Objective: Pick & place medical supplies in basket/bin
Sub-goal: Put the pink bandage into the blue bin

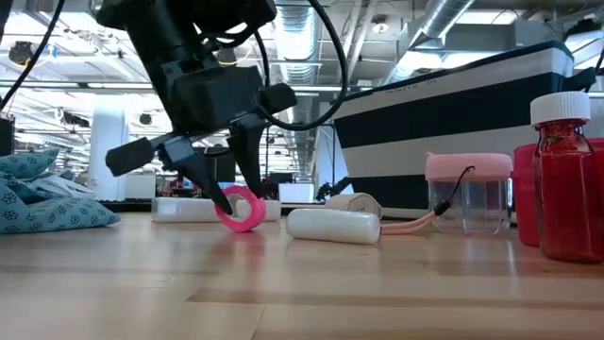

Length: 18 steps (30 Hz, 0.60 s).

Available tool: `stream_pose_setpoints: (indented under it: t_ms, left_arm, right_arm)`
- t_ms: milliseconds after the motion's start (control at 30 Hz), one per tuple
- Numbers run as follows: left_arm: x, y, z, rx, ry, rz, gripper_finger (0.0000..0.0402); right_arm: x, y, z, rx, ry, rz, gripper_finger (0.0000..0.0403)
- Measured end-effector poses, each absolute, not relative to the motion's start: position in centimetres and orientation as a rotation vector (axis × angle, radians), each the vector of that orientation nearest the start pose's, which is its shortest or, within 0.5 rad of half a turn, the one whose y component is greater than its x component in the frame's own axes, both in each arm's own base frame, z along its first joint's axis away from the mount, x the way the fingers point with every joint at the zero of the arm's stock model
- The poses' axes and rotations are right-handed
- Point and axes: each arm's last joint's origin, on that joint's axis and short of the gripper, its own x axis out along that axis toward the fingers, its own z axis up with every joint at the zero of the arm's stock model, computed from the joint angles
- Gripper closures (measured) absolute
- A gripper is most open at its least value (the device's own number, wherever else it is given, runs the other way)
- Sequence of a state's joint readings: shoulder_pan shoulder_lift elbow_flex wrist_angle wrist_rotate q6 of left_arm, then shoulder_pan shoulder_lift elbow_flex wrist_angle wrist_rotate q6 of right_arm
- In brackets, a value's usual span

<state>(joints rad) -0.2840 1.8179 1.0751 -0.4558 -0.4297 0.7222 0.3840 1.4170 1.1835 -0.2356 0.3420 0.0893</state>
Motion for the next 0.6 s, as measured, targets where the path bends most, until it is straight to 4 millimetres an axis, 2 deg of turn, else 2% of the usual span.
stream_pose_setpoints:
  t_ms: [100,367,600]
  left_arm:
    - [32.9,-8.0,15.0,0.981,1.173,-0.172,0.025]
    - [32.5,-7.7,15.0,0.646,1.184,0.143,0.025]
    - [31.1,-7.1,14.8,0.556,1.253,0.376,0.025]
  right_arm:
    - [29.7,11.0,32.3,-0.078,0.439,0.022,0.0176]
    - [29.5,11.0,32.0,-0.05,0.474,0.017,0.0179]
    - [29.5,11.1,31.9,-0.027,0.482,0.012,0.0179]
